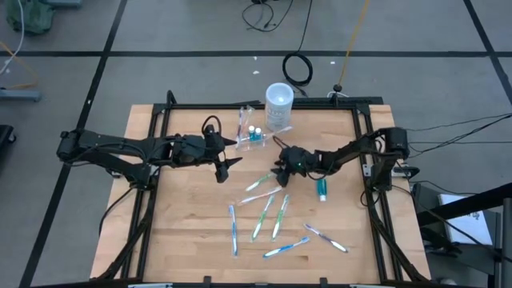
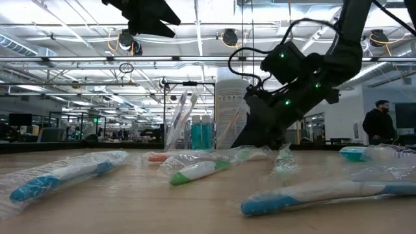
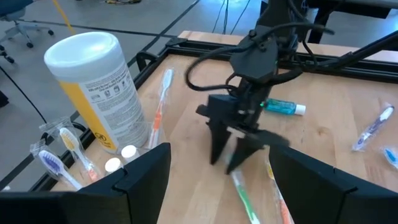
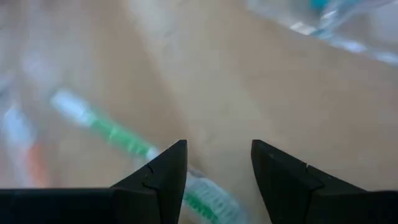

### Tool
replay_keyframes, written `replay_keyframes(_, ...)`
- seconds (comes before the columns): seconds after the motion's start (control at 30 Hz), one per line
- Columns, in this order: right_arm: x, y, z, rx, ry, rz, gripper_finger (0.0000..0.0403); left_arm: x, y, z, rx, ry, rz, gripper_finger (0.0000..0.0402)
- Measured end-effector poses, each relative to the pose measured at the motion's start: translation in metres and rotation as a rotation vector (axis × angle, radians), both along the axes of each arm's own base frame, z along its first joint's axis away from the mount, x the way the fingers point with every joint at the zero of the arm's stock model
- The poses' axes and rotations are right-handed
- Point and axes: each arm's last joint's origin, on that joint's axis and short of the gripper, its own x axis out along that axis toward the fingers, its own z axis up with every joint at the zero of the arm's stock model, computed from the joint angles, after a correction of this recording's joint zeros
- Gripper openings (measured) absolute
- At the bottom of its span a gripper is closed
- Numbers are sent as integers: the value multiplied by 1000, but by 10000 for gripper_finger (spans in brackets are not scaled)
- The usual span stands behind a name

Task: Pick & Place toothbrushing station
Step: Put the top left green toothbrush into the transparent organizer

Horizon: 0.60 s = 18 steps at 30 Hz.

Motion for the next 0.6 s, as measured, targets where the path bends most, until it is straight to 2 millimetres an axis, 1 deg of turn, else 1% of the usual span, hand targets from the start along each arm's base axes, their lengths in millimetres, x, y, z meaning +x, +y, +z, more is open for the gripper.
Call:
replay_keyframes(0.07,-4,2,9,-28,20,44,171,0,0,0,0,1,0,274)
replay_keyframes(0.17,-7,4,23,-147,34,87,171,0,0,0,0,1,0,273)
replay_keyframes(0.3,-11,11,32,-231,69,142,171,0,0,0,0,0,0,274)
replay_keyframes(0.37,-12,17,33,-251,85,185,171,0,0,0,0,-1,0,274)
replay_keyframes(0.5,-12,31,30,-297,104,350,171,0,0,0,0,-1,0,274)
replay_keyframes(0.6,-12,36,24,-348,150,364,171,0,0,0,0,-2,0,274)
